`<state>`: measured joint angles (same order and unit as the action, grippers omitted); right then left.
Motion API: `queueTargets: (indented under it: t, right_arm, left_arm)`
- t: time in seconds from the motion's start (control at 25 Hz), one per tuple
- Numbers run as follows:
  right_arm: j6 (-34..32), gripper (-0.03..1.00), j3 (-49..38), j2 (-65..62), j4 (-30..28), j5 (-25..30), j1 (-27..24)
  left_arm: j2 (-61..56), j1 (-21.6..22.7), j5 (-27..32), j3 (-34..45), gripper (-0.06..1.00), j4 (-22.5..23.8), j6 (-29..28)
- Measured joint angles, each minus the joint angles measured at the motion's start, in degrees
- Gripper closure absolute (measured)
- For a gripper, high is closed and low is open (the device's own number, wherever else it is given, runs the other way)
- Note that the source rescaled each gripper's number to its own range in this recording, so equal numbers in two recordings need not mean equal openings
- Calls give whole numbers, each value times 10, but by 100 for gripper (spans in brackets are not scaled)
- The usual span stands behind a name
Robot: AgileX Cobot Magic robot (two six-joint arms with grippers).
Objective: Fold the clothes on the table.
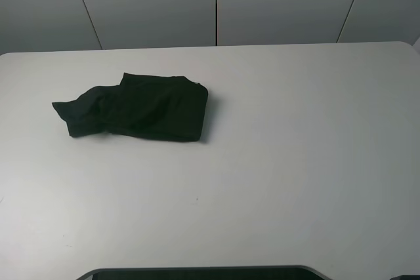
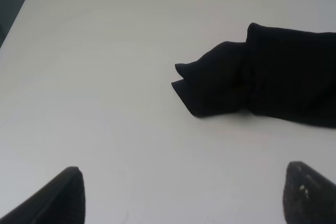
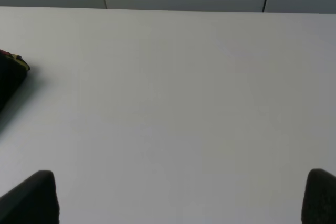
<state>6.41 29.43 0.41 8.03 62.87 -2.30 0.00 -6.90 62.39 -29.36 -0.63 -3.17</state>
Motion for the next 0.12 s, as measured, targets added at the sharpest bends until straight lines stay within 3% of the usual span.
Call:
queueTargets:
  t: [0.12]
  right_arm:
    - [1,-3,0,0,-2,0,0]
  left_arm:
    - [0,0,0,0,-4,-1,3]
